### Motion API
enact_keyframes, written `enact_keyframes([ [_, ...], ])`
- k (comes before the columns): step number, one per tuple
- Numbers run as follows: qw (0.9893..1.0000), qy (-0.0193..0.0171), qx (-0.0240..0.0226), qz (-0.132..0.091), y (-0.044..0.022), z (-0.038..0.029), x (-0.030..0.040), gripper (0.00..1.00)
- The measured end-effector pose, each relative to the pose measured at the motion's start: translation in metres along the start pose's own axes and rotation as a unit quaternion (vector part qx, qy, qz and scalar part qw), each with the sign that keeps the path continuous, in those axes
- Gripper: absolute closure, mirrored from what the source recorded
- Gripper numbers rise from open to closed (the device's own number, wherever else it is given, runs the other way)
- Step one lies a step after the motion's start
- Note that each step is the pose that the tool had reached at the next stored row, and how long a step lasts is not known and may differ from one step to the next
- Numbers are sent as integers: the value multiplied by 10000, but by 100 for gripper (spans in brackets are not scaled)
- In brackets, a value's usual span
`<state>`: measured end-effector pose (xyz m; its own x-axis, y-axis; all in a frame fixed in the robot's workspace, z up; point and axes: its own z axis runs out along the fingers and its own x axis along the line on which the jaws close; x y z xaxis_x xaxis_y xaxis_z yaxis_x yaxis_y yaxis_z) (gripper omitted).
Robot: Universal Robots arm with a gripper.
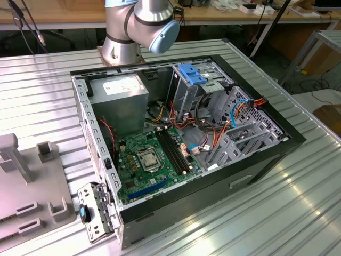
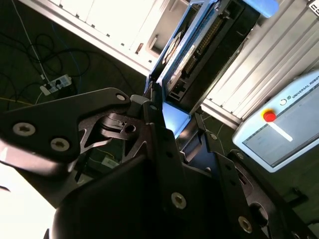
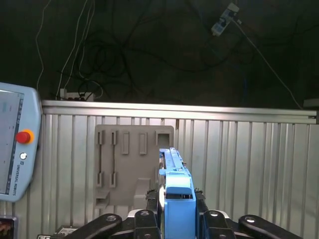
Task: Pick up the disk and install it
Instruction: 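Pick up the disk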
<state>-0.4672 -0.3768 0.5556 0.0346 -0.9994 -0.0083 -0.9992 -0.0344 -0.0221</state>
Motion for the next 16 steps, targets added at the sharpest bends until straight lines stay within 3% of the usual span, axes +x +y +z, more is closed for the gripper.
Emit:
enact_keyframes([
  [4,10000,1,-1,0,-3,-85,-1,63],
  [16,10000,1,0,-1,-19,-87,0,63],
])
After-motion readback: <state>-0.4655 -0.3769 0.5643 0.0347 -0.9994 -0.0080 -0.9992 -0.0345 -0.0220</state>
